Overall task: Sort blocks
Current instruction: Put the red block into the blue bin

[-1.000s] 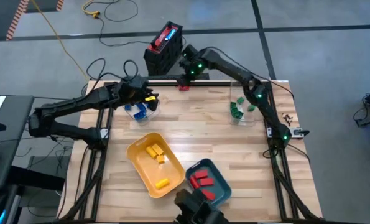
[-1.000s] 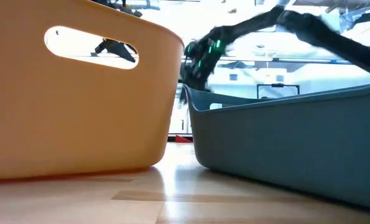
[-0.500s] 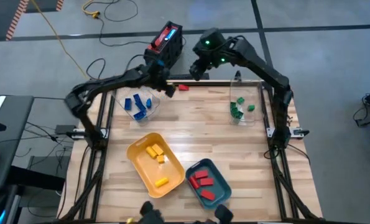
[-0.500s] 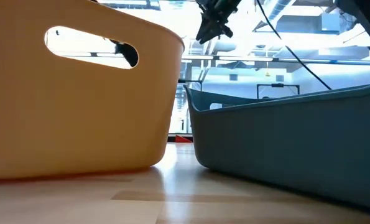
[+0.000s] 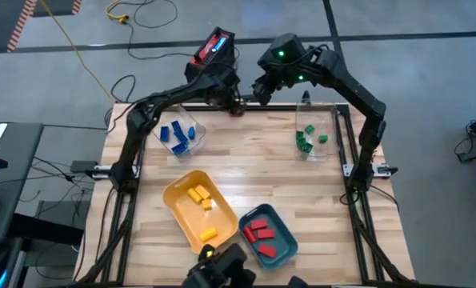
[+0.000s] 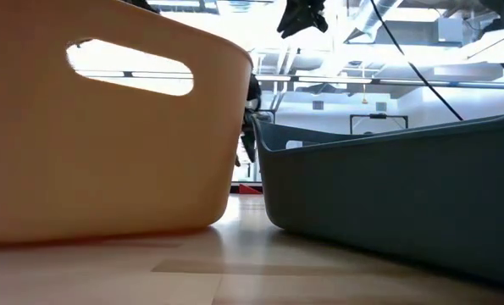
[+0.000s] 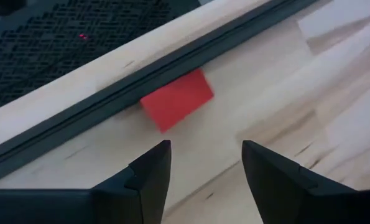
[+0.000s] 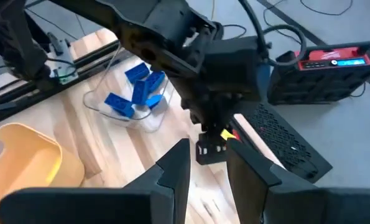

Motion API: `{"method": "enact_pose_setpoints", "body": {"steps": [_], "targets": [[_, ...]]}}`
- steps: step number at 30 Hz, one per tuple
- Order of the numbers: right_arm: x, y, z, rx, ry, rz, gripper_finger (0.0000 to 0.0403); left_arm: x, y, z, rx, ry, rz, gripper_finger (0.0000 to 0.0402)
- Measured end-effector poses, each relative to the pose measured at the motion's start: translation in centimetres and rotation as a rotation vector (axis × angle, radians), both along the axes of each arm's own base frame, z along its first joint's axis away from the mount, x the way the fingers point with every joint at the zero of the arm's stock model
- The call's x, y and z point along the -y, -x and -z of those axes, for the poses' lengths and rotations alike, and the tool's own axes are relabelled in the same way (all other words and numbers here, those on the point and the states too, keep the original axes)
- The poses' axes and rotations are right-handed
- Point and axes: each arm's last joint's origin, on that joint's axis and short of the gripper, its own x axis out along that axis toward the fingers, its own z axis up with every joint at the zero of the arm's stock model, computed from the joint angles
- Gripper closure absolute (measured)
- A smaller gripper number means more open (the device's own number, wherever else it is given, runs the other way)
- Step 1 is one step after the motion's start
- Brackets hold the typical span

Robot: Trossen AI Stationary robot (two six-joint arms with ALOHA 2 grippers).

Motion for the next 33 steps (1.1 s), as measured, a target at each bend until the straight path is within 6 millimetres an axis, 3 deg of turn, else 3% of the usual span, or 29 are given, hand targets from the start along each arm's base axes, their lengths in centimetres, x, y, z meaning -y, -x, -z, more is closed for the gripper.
{"method": "enact_pose_setpoints", "body": {"steps": [10,14,18,27,33], "targets": [[-1.3,-0.7,0.1,-0.012,-0.003,-0.043,0.0283,-0.7,-0.9,-0.2,0.072,0.050,0.028,0.0202],[-0.9,-0.5,0.1,-0.011,-0.005,-0.031,0.0283,0.9,-1.1,-0.4,0.008,0.112,0.032,0.0202],[-0.7,-0.4,0.1,-0.008,-0.006,-0.023,0.0283,2.8,-1.8,-1.5,-0.144,-0.028,0.067,0.0202],[-1.5,-1.0,-0.1,0.025,-0.006,-0.049,0.0283,2.9,-0.9,-2.8,-0.507,-0.293,0.561,0.0203],[-2.3,-1.4,-0.1,0.030,-0.011,-0.070,0.0283,2.0,-1.3,-2.6,-0.536,-0.392,0.709,0.0203]]}}
